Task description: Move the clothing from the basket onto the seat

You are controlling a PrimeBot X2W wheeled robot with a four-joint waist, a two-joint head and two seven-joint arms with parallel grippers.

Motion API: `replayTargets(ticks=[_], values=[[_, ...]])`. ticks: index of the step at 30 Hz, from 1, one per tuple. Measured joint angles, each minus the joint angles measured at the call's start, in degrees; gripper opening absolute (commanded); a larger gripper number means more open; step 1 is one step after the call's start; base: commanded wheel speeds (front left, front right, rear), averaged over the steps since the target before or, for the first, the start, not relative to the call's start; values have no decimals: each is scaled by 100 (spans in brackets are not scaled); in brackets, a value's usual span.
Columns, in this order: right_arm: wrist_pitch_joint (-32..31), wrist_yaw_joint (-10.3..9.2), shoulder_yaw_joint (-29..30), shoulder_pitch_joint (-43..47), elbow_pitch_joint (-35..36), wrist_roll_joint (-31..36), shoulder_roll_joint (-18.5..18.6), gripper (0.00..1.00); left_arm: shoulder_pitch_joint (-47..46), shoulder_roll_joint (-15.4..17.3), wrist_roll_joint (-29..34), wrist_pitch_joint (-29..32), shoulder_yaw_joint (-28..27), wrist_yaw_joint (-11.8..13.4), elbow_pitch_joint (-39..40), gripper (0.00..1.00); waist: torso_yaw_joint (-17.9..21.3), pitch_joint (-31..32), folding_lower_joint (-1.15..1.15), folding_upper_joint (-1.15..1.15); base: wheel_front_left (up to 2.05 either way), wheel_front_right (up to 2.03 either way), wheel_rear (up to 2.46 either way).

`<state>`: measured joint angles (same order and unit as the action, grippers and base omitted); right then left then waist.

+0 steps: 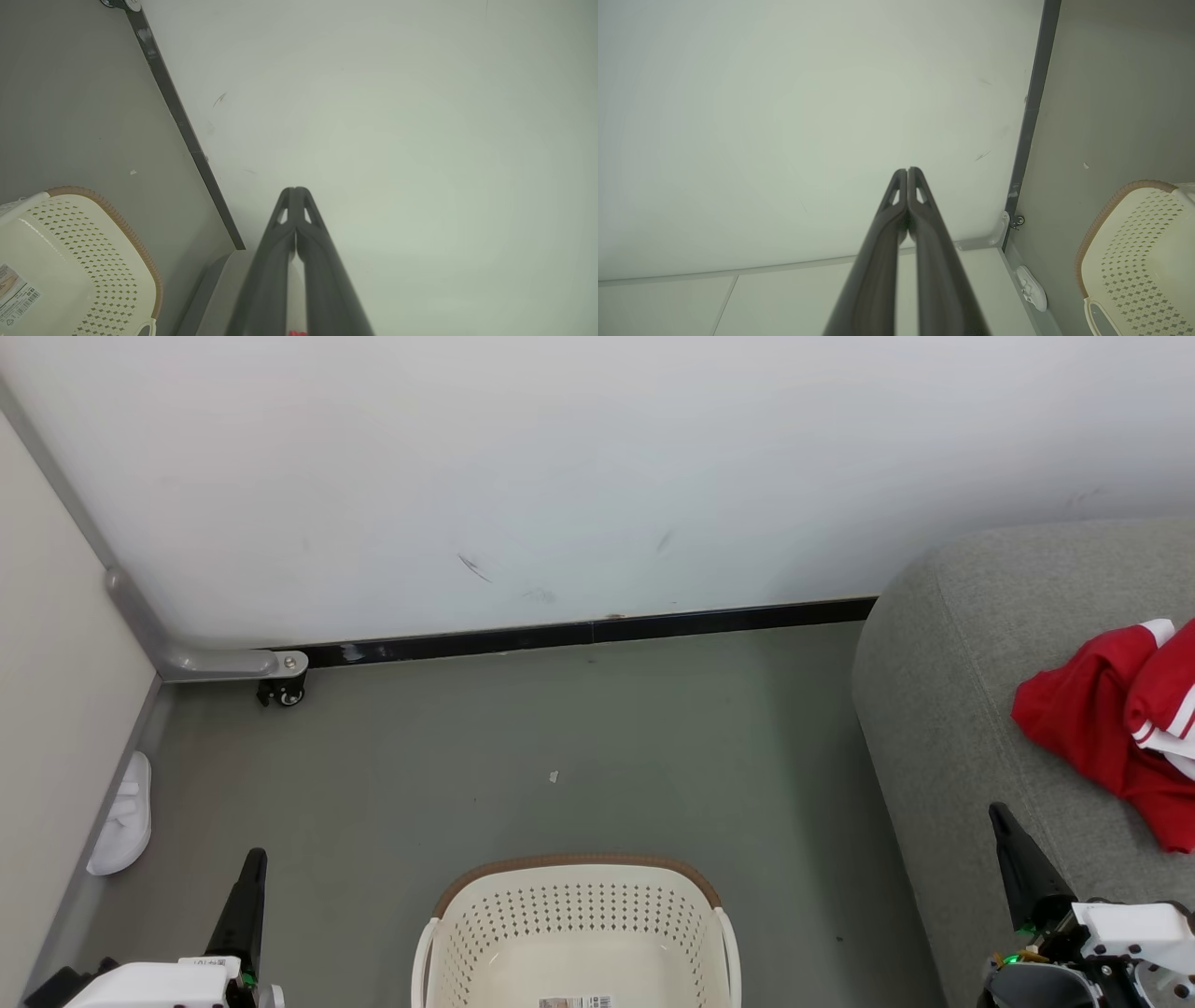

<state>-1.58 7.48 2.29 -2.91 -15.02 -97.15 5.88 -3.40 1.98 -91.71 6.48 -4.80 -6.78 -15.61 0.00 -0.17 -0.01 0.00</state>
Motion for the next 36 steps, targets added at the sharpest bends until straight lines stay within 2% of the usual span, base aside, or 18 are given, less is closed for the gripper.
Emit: replayTargets(ticks=[36], values=[[-27,0,29,-1,-3,16,-19,0,0,0,0,0,0,0,1,0,0,0,0,0,0,0,0]])
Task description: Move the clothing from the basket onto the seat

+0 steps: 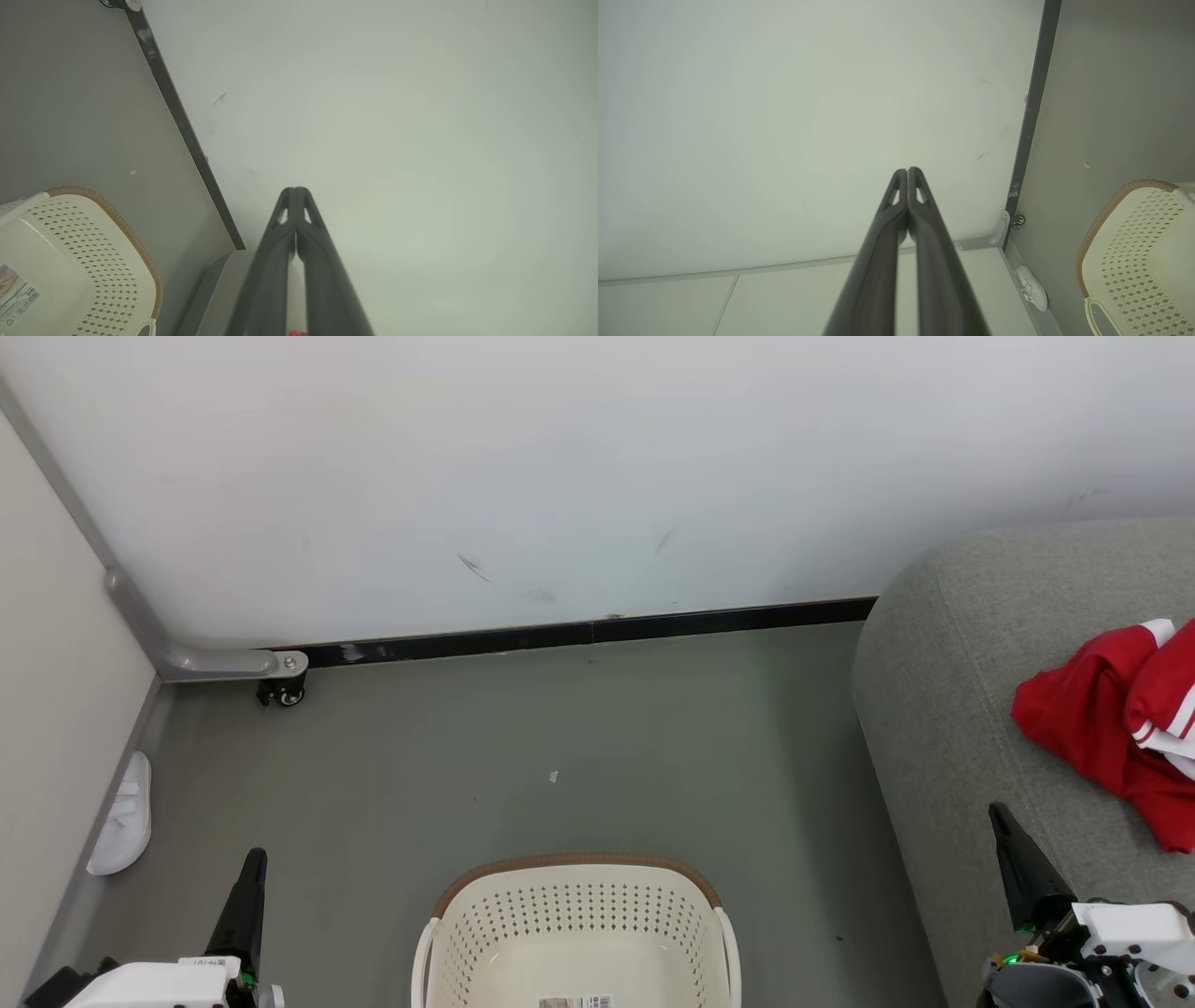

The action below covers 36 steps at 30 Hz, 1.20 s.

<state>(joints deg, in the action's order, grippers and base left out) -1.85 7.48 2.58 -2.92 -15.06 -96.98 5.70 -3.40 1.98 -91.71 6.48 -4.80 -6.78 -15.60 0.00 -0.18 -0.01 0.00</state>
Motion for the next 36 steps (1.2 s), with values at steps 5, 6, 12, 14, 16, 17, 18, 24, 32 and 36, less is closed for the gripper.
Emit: replayTargets(ticks=[5,6,12,14,16,17,18,24,32,36], values=[[-1,0,4,0,0,0,-1,0,0,0,0,0,1,0,0,0,0,0,0,0,0,0,0],[-16,0,12,0,0,1,-4,0,0,0,0,0,1,0,0,0,0,0,0,0,0,0,0],[-18,0,16,0,-1,3,-7,0,0,0,0,0,1,0,0,0,0,0,0,0,0,0,0],[-18,0,18,0,-1,30,-8,0,0,0,0,0,1,0,0,0,0,0,0,0,0,0,0],[-18,0,19,0,-1,30,-8,0,0,0,0,0,1,0,0,0,0,0,1,0,0,0,0],[-18,0,20,0,-1,30,-9,0,0,0,0,0,1,0,0,0,0,0,0,0,0,0,0],[-18,0,21,0,-1,30,-9,0,0,0,0,0,1,0,0,0,0,0,0,0,0,0,0],[-18,0,24,0,-1,31,-10,0,0,0,0,0,1,0,0,0,0,0,0,0,0,0,0],[-25,0,27,0,-2,34,-13,0,0,0,0,0,1,0,0,0,0,0,0,0,0,0,0],[-25,0,29,0,-2,34,-14,0,0,0,0,0,1,0,0,0,0,0,0,0,0,0,0]])
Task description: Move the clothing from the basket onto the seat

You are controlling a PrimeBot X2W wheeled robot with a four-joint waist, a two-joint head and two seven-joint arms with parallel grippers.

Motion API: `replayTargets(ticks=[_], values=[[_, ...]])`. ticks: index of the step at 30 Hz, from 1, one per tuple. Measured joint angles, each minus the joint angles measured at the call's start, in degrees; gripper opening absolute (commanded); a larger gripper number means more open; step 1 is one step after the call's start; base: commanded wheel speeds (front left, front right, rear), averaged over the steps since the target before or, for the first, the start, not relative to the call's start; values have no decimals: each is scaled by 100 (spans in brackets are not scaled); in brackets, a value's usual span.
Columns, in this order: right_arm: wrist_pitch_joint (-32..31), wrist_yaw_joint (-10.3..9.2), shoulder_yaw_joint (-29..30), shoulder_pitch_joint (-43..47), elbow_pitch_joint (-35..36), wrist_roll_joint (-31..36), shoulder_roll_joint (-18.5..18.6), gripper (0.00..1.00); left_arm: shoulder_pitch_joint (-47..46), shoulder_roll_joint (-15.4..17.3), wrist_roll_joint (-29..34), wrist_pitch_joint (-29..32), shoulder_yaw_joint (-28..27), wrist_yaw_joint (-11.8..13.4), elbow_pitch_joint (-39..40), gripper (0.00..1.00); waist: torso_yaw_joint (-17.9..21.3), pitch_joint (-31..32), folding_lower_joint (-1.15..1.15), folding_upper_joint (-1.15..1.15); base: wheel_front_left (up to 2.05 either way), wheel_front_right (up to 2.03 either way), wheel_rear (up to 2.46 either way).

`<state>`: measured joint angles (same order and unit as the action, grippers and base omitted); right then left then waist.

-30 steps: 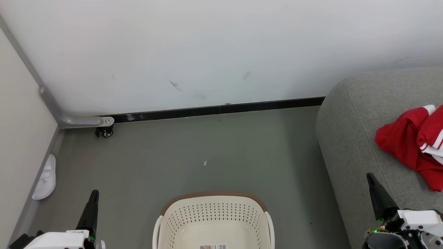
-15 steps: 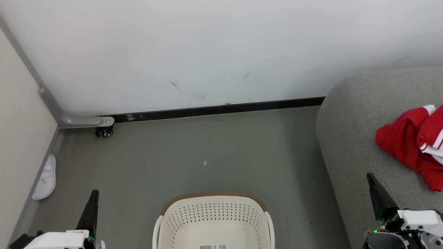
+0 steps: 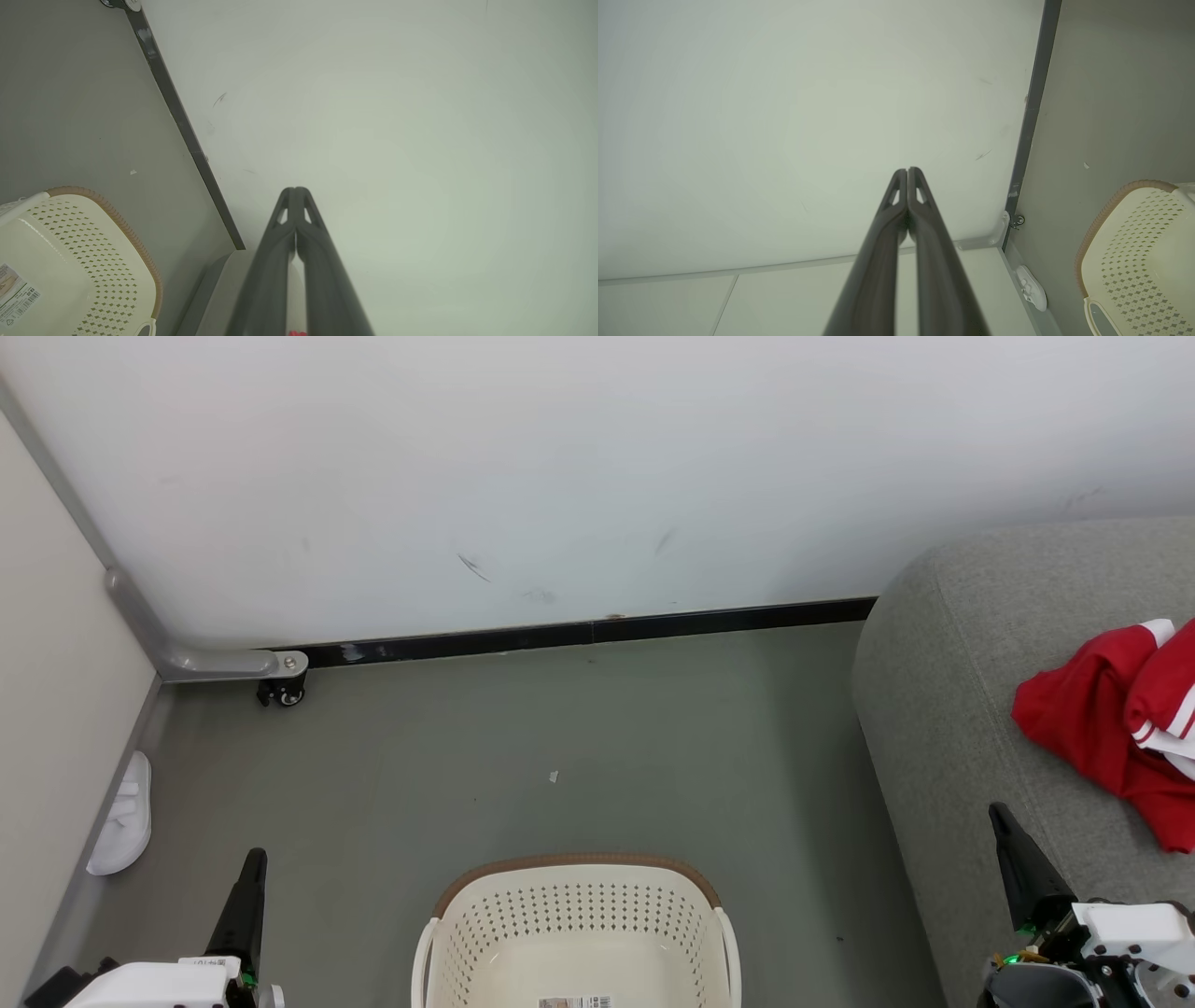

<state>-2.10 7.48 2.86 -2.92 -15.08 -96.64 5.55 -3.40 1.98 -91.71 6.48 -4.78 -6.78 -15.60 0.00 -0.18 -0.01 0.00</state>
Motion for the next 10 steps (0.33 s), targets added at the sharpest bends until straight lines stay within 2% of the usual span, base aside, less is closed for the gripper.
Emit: replayTargets(ticks=[10], values=[[-2,0,4,0,0,1,-3,0,0,0,0,0,0,0,0,0,0,0,0,0,0,0,0]])
